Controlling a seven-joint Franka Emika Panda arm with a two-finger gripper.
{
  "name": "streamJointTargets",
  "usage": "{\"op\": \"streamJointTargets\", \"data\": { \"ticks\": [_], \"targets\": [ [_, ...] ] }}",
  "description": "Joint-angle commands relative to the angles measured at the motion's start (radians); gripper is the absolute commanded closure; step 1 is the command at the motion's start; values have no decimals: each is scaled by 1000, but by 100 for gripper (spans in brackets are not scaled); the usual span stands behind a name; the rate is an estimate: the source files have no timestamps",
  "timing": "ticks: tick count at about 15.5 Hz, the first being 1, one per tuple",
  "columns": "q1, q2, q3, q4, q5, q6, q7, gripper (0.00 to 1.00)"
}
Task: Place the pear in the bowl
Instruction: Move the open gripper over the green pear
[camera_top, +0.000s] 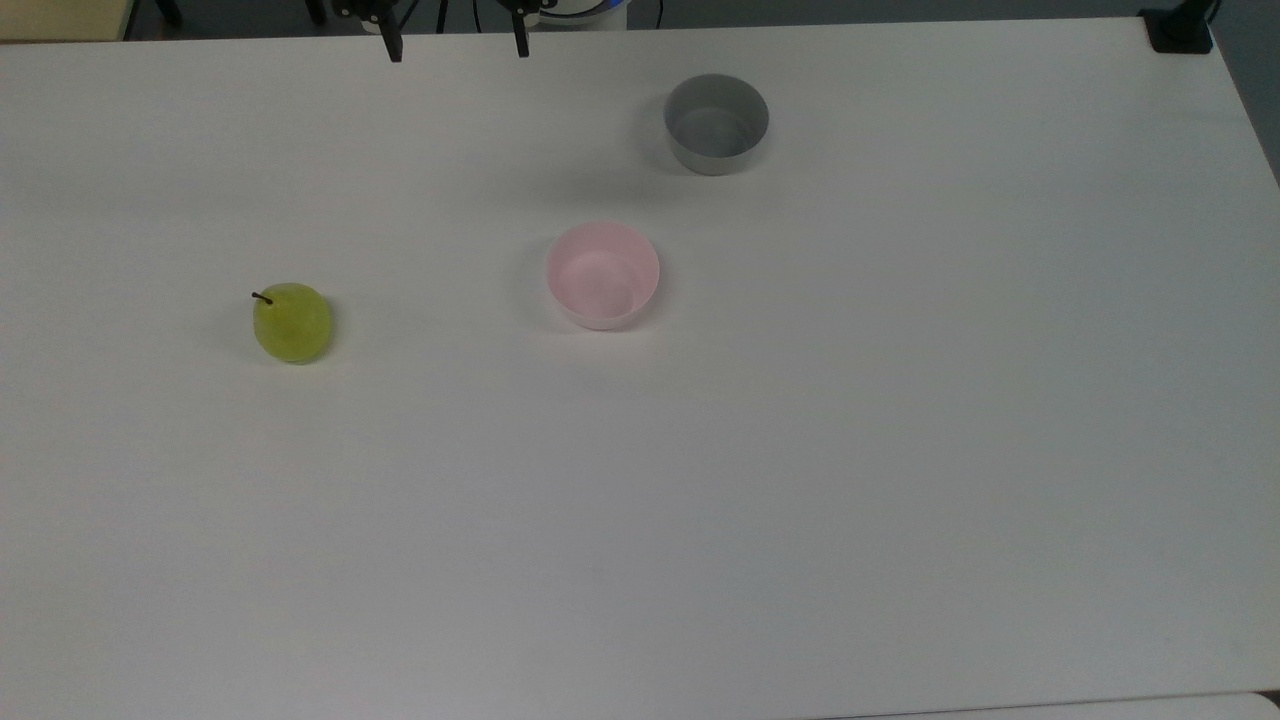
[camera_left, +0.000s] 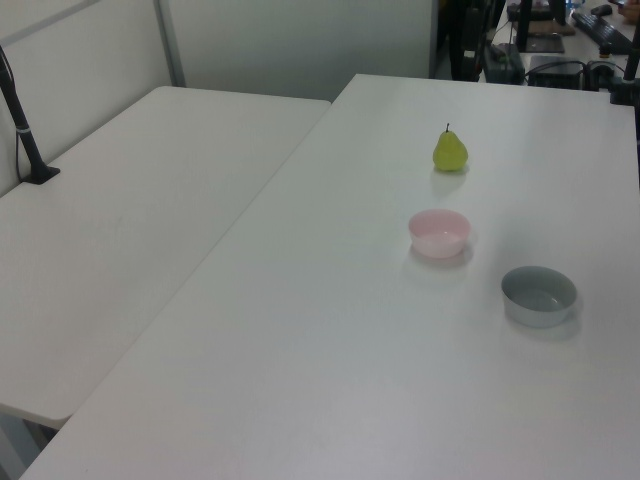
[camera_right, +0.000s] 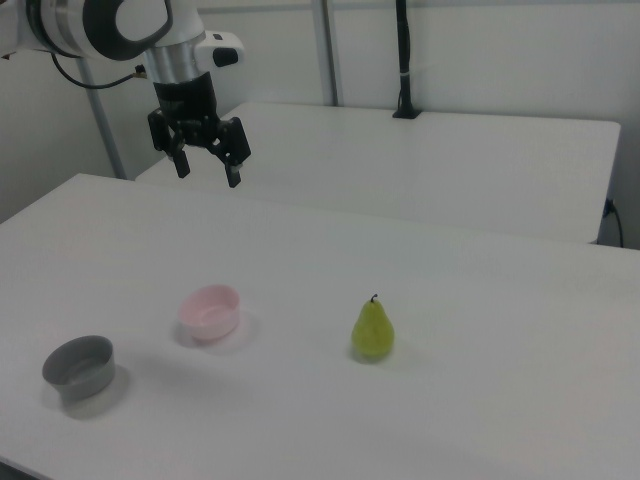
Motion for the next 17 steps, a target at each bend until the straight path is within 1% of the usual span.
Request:
{"op": "streamJointTargets", "data": {
  "ticks": [1,5,9,11,14,17],
  "targets": [
    [2,-20,-8,-25,21,11,-18,0],
    [0,-20,-12,-23,21,14,-20,0],
    [-21,-20,-12,-17,14,14,-44,0],
    [-43,-19,-12,-17,14,15,-117,0],
    [-89,-16,-12,-15,11,20,-320,0],
    [-126,-5,-8,-14,-12,38,-339,0]
  ]
}}
